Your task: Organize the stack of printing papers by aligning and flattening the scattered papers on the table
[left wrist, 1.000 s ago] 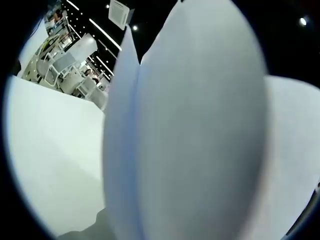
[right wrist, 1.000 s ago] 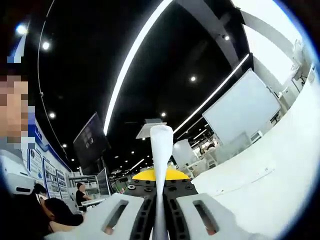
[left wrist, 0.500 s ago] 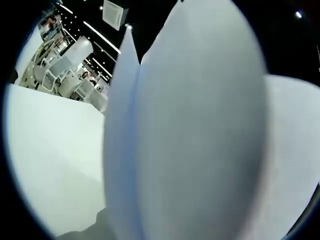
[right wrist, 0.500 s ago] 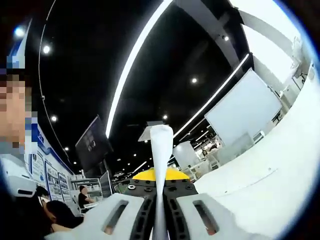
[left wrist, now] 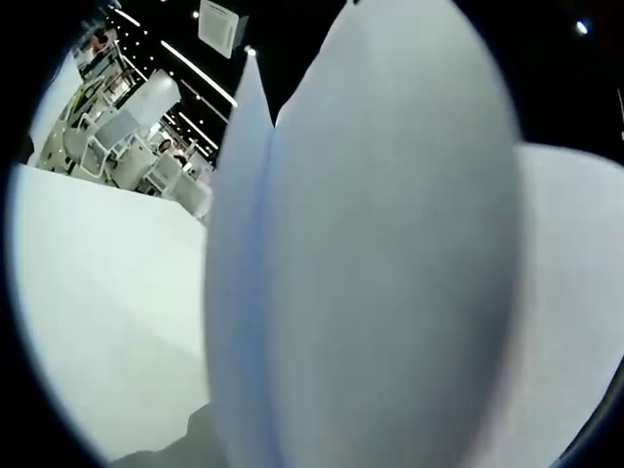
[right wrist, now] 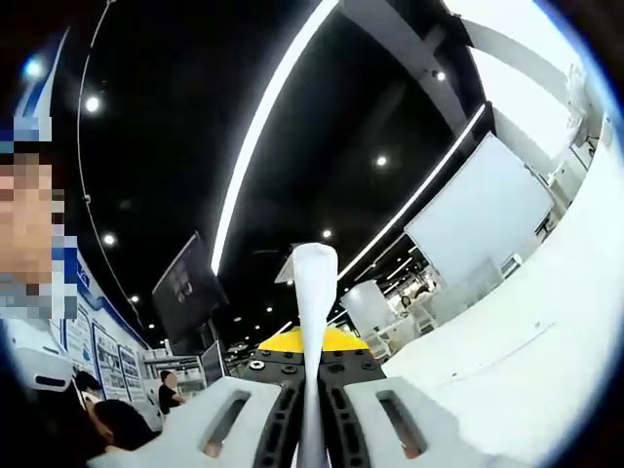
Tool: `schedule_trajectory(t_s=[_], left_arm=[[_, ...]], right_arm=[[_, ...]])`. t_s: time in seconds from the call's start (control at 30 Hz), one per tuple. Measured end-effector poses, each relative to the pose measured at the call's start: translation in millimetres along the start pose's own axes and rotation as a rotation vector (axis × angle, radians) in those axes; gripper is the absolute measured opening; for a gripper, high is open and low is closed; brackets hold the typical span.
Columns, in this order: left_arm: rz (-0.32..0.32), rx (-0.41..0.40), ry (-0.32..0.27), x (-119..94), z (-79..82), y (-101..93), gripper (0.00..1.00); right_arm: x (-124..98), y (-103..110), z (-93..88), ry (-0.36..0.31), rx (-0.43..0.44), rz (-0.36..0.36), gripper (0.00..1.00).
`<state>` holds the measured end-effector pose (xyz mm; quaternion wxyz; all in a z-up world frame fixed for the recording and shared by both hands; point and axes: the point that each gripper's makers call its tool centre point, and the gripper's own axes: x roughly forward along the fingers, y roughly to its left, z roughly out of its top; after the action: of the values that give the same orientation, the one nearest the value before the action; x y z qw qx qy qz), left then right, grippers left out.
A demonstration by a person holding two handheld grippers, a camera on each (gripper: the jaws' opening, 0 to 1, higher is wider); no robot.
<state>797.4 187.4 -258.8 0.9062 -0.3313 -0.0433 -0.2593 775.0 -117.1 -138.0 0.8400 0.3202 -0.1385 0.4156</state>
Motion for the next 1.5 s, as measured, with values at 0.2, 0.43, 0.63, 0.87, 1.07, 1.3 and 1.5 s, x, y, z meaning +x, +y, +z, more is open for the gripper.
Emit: schedule_trajectory(t_s=[0.2,0.43,0.63,0.87,1.07,1.3,1.5], left_arm=[[0.0,0.0,0.0,0,-0.5,-0.6,0.06],[0.001,-0.001,-0.002,0,-1.3,-3.3,0.06],[0.001,0.001,-0.002,0,-2.3,-6.3,0.06],[0.001,-0.001,-0.003,0,-3.4,-10.6,0.06],[0.0,-0.003,-0.004,-1,-4.0,-12.6,0.06],[0.0,-0.005,-0.004,-1,-3.8,-12.5,0.06],[0.0,-0.006,-0.004,-1,-3.1,-11.6,0.06]], right_arm=[[-3,1,13.4,-0.033,0.01,-0.01,0.0],[-4,12,23.9,-0.063,0.017,-0.002,0.0],[-2,16,31.3,-0.094,0.043,0.011,0.0],[2,27,38.3,-0.121,0.069,0.038,0.0],[6,34,38.3,-0.123,0.069,0.053,0.0],[8,41,35.4,-0.132,0.095,0.067,0.0],[10,45,33.9,-0.139,0.11,0.075,0.0]])
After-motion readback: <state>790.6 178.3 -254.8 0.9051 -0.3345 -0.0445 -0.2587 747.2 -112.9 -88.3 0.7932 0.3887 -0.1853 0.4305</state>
